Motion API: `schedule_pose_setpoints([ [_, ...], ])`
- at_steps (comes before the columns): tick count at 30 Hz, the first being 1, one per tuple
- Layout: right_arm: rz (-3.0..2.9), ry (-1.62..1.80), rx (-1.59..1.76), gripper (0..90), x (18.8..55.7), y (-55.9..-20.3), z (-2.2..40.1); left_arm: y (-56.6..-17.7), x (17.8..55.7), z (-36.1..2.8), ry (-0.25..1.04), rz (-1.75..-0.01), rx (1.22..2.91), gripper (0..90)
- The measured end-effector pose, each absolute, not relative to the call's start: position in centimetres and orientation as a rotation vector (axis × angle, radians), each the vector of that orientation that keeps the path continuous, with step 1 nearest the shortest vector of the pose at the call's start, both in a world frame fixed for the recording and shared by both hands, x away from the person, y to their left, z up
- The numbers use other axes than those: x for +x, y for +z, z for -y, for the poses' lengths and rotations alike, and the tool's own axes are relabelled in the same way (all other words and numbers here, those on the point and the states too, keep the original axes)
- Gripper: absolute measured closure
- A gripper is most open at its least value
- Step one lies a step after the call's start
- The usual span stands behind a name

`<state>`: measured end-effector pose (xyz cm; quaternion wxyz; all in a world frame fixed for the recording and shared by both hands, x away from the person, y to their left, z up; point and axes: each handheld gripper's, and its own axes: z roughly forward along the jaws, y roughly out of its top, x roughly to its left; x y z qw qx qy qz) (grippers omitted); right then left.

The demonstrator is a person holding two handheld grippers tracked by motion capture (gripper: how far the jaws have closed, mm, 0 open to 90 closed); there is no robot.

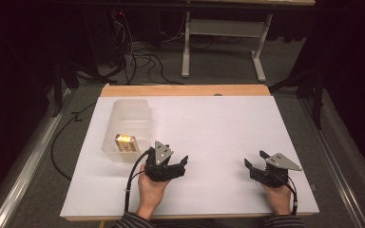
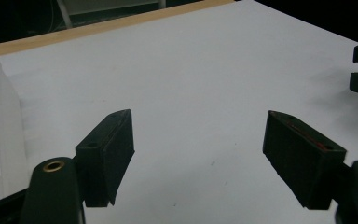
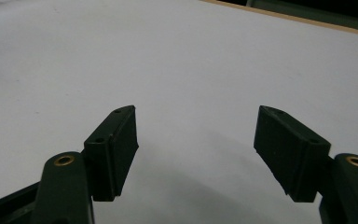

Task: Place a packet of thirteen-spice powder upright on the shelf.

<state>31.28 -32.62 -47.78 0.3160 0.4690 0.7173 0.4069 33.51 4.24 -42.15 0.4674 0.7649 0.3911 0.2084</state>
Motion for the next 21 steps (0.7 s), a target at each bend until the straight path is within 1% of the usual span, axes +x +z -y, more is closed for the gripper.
schedule_pose_setpoints([
  [21, -1.887, 1.073, 1.241, 30.6, 31.3, -47.8, 32.6, -43.9, 34.9, -3.5, 0.510, -0.988, 1.886, 25.9],
])
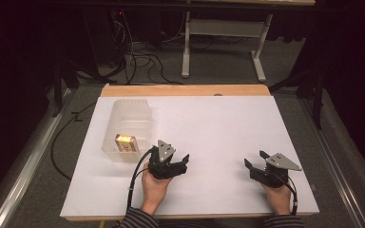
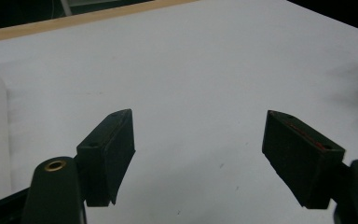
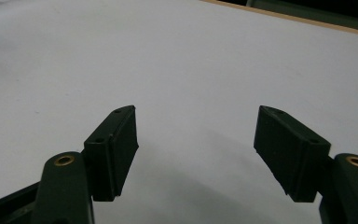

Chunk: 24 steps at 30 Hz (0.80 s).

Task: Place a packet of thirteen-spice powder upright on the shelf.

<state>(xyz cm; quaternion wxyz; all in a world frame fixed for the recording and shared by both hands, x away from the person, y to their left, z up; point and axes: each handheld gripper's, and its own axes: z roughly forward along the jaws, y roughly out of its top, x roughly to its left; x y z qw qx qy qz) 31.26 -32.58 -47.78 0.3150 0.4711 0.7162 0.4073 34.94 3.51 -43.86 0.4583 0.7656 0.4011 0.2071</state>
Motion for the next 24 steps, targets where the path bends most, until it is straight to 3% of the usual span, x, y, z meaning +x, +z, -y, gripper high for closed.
schedule_pose_setpoints([
  [24, -1.887, 1.075, 1.239, 30.6, 31.3, -47.8, 32.6, -45.7, 36.2, -2.5, 0.537, -1.005, 1.908, 25.9],
])
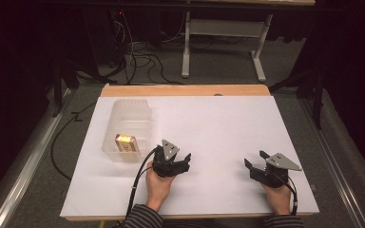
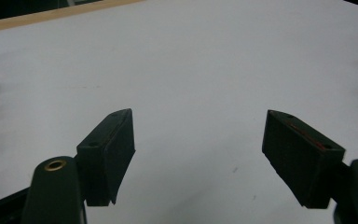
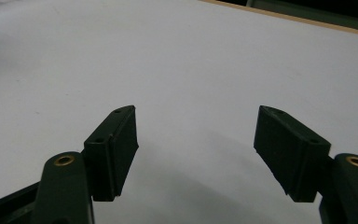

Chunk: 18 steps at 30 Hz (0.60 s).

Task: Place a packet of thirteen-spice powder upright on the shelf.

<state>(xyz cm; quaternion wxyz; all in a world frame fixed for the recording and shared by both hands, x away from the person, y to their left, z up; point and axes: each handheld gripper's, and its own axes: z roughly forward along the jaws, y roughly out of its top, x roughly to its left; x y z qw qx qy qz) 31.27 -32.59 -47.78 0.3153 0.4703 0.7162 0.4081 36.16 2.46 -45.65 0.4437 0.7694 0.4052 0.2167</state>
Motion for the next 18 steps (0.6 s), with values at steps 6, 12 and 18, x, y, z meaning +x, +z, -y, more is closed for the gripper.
schedule_pose_setpoints([
  [6, -1.887, 1.074, 1.245, 30.6, 31.26, -47.78, 32.56, -45.94, 36.40, -2.30, 0.546, -1.007, 1.908, 25.9],
  [12, -1.888, 1.072, 1.244, 30.6, 31.26, -47.78, 32.57, -46.24, 36.60, -2.07, 0.550, -1.006, 1.914, 26.0],
  [18, -1.889, 1.072, 1.243, 30.6, 31.27, -47.78, 32.55, -46.39, 36.67, -1.94, 0.556, -1.002, 1.912, 25.9],
])
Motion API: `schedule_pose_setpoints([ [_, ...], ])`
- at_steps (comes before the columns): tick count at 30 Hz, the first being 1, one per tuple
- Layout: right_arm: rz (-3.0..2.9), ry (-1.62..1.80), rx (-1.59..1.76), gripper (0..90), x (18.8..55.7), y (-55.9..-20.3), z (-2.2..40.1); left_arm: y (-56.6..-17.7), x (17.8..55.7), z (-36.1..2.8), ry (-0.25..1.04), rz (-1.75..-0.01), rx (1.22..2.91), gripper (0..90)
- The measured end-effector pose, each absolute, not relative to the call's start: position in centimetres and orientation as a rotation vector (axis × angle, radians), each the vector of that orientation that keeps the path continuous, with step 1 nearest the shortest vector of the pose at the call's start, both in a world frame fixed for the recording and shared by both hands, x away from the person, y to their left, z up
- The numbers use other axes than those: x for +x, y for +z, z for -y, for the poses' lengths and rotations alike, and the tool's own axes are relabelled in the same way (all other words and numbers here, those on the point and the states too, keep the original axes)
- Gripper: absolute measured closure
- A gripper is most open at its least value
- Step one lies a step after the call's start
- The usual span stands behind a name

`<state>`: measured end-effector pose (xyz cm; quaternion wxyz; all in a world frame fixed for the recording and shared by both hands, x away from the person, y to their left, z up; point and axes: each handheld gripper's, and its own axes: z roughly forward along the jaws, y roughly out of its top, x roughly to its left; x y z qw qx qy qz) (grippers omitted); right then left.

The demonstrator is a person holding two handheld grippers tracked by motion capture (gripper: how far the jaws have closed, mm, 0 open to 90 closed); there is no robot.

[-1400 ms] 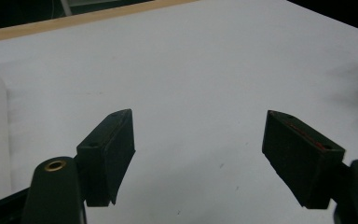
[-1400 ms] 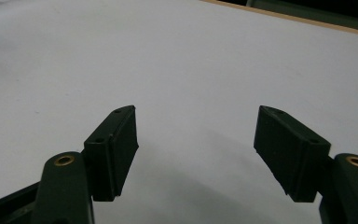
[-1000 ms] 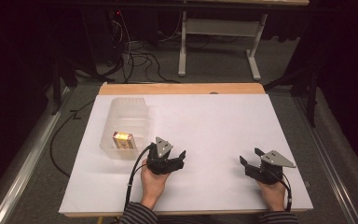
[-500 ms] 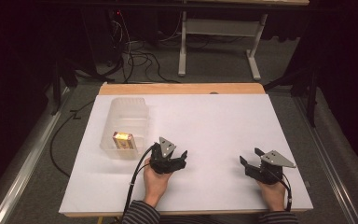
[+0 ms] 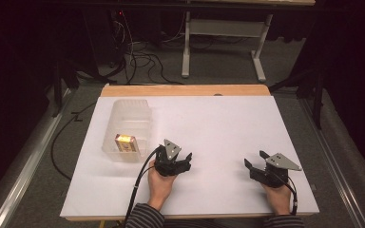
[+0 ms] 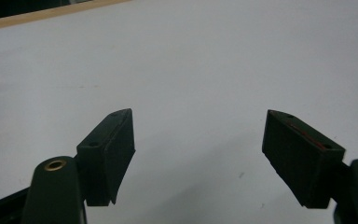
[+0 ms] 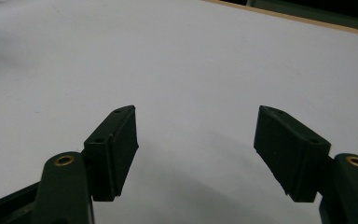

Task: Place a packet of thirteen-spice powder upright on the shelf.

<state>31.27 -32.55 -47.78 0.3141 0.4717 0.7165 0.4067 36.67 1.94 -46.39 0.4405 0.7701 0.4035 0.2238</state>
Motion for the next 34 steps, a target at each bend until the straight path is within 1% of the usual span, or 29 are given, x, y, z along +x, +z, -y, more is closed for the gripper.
schedule_pose_setpoints([
  [14, -1.889, 1.072, 1.242, 30.6, 31.3, -47.8, 32.5, -47.3, 36.6, -2.3, 0.561, -1.020, 1.875, 25.7],
  [19, -1.890, 1.070, 1.237, 30.6, 31.3, -47.8, 32.6, -47.5, 36.3, -1.9, 0.593, -0.993, 1.887, 24.9],
  [24, -1.890, 1.070, 1.235, 30.8, 31.3, -47.8, 32.6, -48.0, 36.1, -2.2, 0.588, -1.007, 1.841, 24.9],
  [34, -1.897, 1.046, 1.233, 30.7, 31.4, -47.8, 32.4, -48.1, 35.7, -2.4, 0.585, -1.012, 1.818, 24.0],
])
